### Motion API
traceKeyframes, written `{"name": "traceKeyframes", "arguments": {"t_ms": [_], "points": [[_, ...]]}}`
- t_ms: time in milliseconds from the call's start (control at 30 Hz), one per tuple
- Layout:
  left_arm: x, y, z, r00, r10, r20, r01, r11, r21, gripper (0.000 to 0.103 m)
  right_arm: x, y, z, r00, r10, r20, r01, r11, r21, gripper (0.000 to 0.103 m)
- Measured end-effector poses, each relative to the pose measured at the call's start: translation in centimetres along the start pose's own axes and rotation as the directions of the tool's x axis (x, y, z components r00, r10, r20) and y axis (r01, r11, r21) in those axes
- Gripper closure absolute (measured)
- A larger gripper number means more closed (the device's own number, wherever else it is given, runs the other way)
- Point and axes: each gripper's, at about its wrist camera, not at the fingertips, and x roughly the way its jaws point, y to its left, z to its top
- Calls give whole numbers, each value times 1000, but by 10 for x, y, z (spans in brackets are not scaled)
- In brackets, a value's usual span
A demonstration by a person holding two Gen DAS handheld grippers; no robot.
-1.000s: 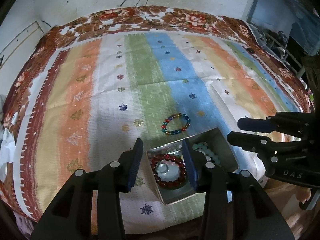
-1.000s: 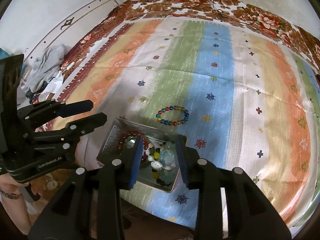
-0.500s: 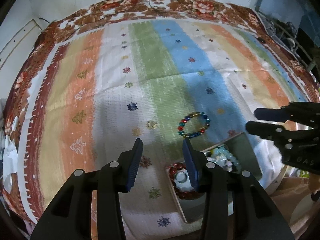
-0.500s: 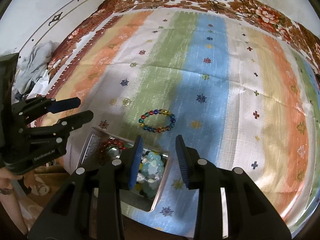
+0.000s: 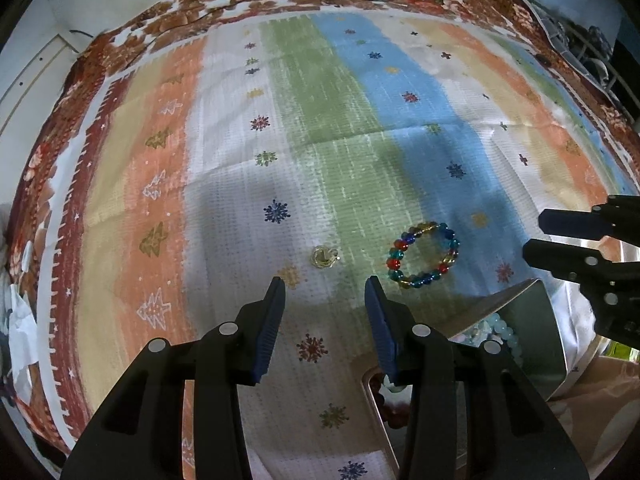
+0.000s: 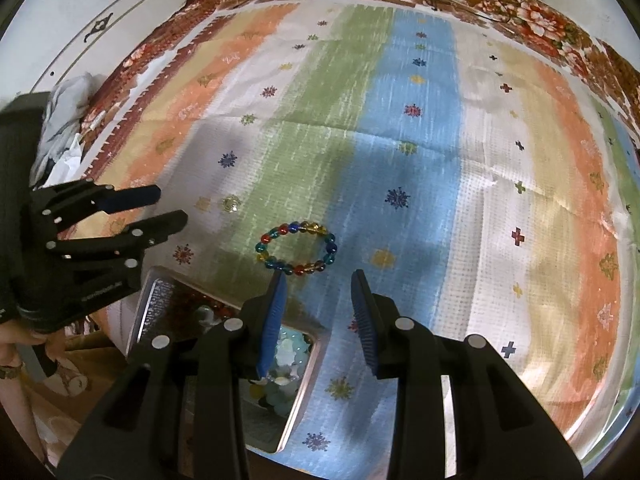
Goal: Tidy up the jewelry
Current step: 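Move both tools to the multicolour bead bracelet and the gold ring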
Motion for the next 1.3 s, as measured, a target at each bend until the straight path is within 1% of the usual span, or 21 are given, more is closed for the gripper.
{"name": "traceKeyframes", "arguments": {"t_ms": [367,600,800,1067,1233,1300], "points": [[14,0,12,1000,-1,-24,1,1000,21,62,31,-5,13,998,-21,-63,20,1000,-16,68],[35,3,20,998,7,-66,-5,999,31,62,54,-16,20,993,-40,-111,39,999,-9,68],[49,1,24,996,15,-91,-10,998,59,62,68,-17,25,989,-45,-138,42,999,-25,68],[61,2,26,994,0,-113,5,999,48,60,81,-19,28,986,-48,-161,44,999,-29,68],[65,-1,25,992,-21,-128,27,999,41,60,86,-13,29,984,-43,-174,36,998,-43,68],[68,-2,25,991,-18,-132,25,999,46,60,91,-10,31,983,-48,-178,40,998,-46,68]]}}
